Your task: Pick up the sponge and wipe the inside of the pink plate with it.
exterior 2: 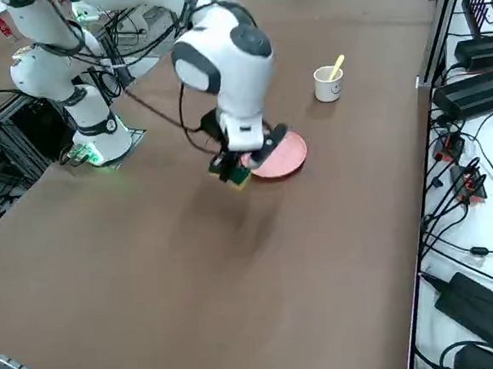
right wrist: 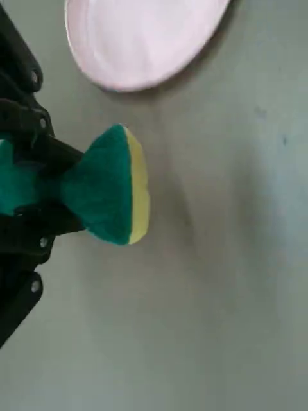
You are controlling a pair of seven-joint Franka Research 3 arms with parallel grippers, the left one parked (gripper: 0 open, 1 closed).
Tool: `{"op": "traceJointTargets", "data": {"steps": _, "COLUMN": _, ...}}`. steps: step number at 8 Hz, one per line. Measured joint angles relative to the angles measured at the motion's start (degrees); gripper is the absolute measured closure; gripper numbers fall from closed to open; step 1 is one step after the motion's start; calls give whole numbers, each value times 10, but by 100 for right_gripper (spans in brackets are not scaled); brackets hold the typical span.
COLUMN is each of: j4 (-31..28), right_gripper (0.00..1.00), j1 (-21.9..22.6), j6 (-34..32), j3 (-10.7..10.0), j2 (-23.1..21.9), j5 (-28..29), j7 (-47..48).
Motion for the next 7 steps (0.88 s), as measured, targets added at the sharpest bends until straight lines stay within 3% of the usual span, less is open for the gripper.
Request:
{"op": "traceJointTargets", "data": {"steps": 3, "j4": -20, "right_gripper": 70, "j1": -65, "j6": 75, "j3": -1, "j2": 38, "j5": -4, "j7": -92}}
{"op": "traceJointTargets", "data": {"steps": 5, "j4": -50, "right_gripper": 66, "j1": -87, "j6": 139, "j3": -1, "j2": 61, "j5": -4, "j7": -105}}
{"op": "traceJointTargets", "data": {"steps": 7, "j4": -60, "right_gripper": 53, "j1": -97, "j6": 164, "j3": 0, "j2": 83, "j5": -4, "j7": -110}}
